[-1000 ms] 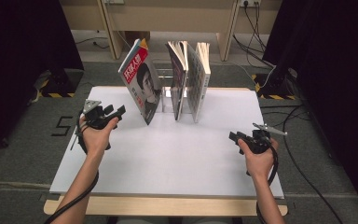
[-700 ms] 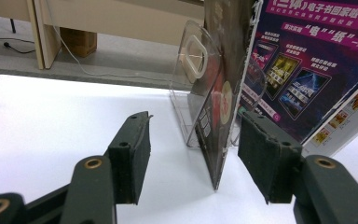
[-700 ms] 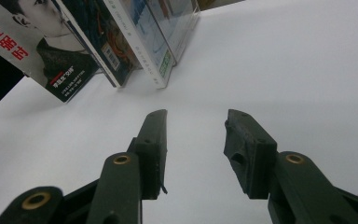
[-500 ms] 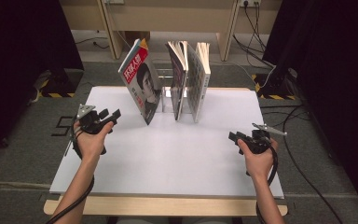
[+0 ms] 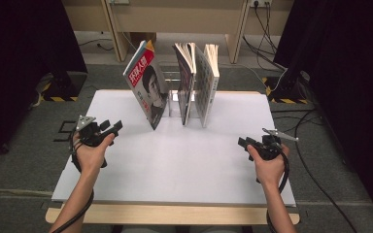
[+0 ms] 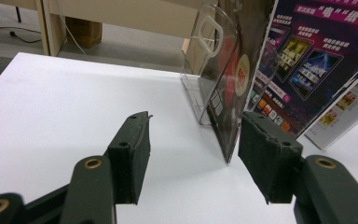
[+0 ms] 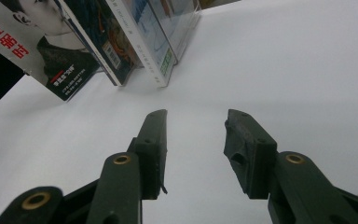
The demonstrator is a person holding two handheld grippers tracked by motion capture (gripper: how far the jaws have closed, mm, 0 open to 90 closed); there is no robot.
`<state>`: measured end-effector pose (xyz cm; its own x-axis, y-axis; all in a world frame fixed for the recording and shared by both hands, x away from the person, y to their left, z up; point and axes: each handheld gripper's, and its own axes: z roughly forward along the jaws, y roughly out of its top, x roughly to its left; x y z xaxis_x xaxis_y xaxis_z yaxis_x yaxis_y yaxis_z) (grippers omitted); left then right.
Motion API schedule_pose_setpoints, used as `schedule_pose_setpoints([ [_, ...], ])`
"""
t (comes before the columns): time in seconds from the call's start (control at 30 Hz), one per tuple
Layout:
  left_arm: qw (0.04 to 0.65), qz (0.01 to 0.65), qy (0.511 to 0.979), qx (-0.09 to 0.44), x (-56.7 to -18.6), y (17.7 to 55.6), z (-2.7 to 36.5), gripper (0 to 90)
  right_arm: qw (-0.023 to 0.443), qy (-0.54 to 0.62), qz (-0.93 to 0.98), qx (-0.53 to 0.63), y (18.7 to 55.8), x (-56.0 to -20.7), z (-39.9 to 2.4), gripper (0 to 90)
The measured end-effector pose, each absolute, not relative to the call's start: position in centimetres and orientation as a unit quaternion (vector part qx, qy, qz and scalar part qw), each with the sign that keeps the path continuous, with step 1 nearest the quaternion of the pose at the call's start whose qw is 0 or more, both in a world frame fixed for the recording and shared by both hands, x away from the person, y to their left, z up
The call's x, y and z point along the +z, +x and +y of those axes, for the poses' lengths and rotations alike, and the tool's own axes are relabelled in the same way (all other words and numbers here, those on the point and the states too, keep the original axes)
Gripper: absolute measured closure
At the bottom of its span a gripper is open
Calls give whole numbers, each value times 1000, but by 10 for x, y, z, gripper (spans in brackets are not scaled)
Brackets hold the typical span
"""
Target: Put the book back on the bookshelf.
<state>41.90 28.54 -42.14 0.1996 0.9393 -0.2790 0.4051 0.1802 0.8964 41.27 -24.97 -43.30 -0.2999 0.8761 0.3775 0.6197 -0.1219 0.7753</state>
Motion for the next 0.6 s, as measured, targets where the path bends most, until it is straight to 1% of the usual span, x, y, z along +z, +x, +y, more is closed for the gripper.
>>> schedule_pose_setpoints([
  [0.6, 492, 581, 595, 259, -441, 402, 292, 422, 134, 577, 649, 477, 413, -434, -251, 593],
])
